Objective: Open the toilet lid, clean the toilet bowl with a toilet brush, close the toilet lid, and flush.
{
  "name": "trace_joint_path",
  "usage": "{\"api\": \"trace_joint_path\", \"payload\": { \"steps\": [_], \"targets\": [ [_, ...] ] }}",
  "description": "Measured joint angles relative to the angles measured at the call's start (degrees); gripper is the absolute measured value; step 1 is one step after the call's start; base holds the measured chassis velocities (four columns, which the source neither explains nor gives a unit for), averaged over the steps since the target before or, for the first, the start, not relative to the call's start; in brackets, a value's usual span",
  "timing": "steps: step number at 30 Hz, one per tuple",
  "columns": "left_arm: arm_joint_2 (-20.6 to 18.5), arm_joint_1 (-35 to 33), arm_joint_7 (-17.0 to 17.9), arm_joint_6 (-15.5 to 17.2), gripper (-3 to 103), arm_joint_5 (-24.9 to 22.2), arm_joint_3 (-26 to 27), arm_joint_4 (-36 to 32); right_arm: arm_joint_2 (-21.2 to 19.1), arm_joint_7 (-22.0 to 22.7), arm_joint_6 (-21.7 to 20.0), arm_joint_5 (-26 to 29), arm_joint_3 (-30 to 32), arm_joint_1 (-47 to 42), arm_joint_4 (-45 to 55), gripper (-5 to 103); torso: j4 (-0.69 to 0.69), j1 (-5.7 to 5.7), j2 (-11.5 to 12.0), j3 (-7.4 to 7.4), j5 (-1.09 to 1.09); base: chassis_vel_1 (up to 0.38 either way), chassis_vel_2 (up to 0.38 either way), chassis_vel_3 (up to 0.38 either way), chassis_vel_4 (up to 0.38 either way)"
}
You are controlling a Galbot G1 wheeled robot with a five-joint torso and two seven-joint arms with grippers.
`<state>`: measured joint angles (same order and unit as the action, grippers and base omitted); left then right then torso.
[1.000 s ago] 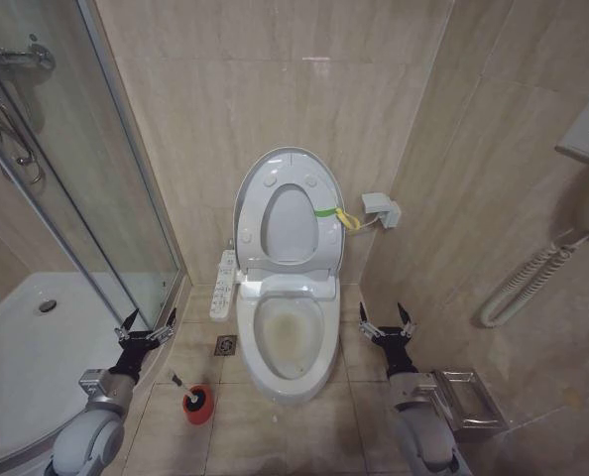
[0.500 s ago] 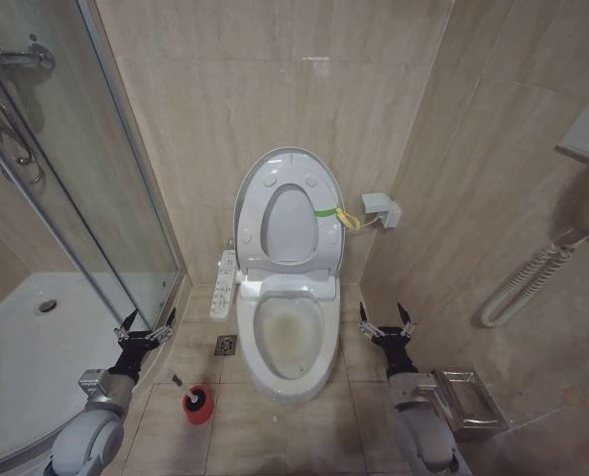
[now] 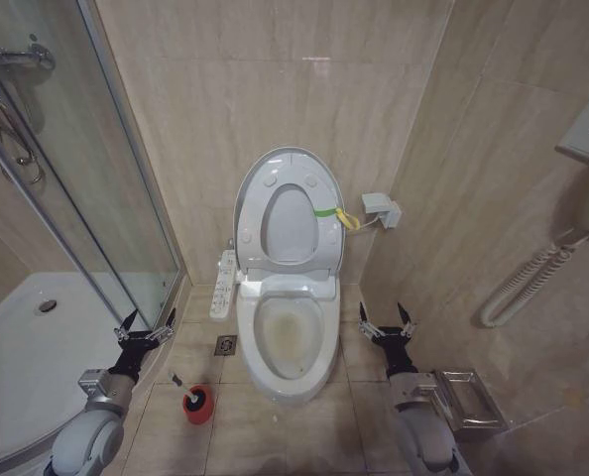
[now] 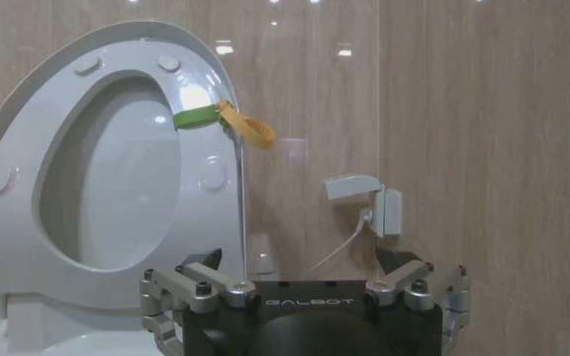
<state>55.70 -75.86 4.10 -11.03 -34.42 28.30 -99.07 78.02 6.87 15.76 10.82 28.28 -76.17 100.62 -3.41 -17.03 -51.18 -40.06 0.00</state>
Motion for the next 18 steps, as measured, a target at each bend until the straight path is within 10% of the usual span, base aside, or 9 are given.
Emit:
{"api": "trace_joint_path", "payload": {
  "steps": [18],
  "targets": [
    [0.0, 0.0, 0.0, 0.01, 100, -0.02, 0.0, 0.0, 0.0, 0.0, 0.0, 0.0, 0.0, 0.0, 0.0, 100, 0.0, 0.0, 0.0, 0.0, 0.0, 0.0, 0.0, 0.0, 0.0]
  ]
}}
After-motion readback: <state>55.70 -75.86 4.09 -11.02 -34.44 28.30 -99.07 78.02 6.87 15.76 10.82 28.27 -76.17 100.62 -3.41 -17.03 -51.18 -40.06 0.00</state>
